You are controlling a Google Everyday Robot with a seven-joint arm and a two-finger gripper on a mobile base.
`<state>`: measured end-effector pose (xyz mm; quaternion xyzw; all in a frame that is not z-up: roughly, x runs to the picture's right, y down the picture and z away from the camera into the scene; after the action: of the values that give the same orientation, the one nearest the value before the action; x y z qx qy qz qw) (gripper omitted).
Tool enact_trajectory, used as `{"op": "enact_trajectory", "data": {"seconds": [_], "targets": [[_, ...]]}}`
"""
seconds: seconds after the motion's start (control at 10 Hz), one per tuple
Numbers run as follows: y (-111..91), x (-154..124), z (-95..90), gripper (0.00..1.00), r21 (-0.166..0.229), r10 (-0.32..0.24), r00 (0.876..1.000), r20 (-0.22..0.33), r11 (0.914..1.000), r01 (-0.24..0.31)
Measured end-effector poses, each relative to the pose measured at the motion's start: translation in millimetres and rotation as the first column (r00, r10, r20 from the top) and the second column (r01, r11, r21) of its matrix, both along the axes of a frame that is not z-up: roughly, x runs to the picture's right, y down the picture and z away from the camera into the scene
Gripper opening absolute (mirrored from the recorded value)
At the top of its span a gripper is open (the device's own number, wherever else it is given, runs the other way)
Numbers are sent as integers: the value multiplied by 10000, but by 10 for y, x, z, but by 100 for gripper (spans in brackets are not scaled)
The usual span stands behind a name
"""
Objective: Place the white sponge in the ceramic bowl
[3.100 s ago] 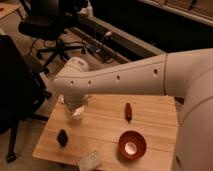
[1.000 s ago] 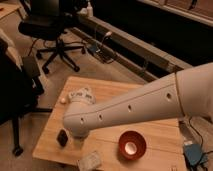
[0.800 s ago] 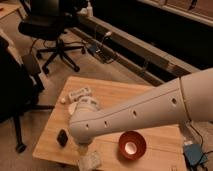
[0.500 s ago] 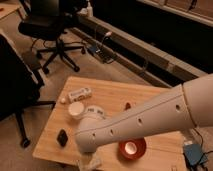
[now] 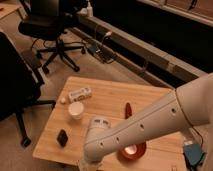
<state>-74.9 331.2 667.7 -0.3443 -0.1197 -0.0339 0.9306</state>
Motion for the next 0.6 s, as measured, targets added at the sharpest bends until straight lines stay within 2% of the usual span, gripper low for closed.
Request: {"op": "enact_trajectory", "data": {"seconds": [0.1, 0.6], "targets": [[97, -12, 66, 65, -86, -75, 10000, 17, 9999, 75], [337, -66, 203, 65, -176, -488, 9988, 102, 9986, 490]]}}
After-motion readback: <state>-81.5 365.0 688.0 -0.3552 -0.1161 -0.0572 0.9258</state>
